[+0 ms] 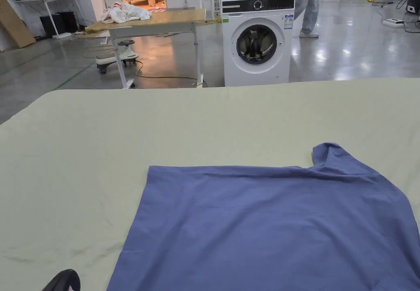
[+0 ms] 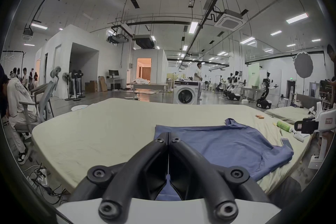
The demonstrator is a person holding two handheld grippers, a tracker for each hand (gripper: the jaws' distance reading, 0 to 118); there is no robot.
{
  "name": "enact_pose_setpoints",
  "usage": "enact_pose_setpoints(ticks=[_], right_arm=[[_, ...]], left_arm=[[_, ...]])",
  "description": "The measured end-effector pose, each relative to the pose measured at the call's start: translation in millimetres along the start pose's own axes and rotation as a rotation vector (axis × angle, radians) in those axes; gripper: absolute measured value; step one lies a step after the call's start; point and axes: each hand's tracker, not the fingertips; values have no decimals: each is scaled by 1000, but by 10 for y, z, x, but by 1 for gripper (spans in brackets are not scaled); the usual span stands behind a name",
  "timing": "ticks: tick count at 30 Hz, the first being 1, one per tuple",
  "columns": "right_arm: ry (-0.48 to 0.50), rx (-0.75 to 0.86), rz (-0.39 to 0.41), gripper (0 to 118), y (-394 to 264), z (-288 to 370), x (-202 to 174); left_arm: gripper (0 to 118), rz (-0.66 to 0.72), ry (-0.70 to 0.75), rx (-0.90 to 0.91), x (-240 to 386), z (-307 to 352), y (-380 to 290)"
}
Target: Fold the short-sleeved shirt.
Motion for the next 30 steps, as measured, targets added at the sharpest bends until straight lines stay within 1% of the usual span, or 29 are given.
enact_pose_setpoints(ticks=[3,6,10,13,14,16,17,18,21,23,28,29,30], right_arm=[[14,0,72,0,-57,4,-88],[24,-5,90,0,-88,-18,-132],[42,3,88,0,-104,-13,-139],[45,-4,76,0,-122,-10,-120],[46,-12,69,0,-138,-14,-102],[41,-24,57,0,-171,-21,-75],[38,-31,50,0,-186,-21,-62],[36,-37,42,0,-201,-19,-43],[32,-54,27,0,-239,-13,9],[20,-62,24,0,-264,-11,39],[-7,-80,9,0,-300,5,136],[-12,-86,4,0,-361,24,203],[-17,-91,1,0,-402,39,253]], left_arm=[[0,-21,-42,-15,5,24,1],[0,-109,-19,-51,96,-23,-34],[0,-61,-25,-78,-31,-96,-34],[0,-16,6,-175,-204,-281,-60],[7,18,5,-214,-296,-361,-86],[38,84,10,-306,-494,-546,-166],[51,106,9,-340,-580,-626,-225],[58,122,3,-385,-657,-716,-288],[60,123,-12,-465,-800,-904,-544],[59,142,21,-510,-839,-1040,-701],[57,197,-22,-584,-926,-1248,-852],[48,208,-33,-589,-935,-1276,-876],[36,207,-37,-598,-929,-1309,-896]])
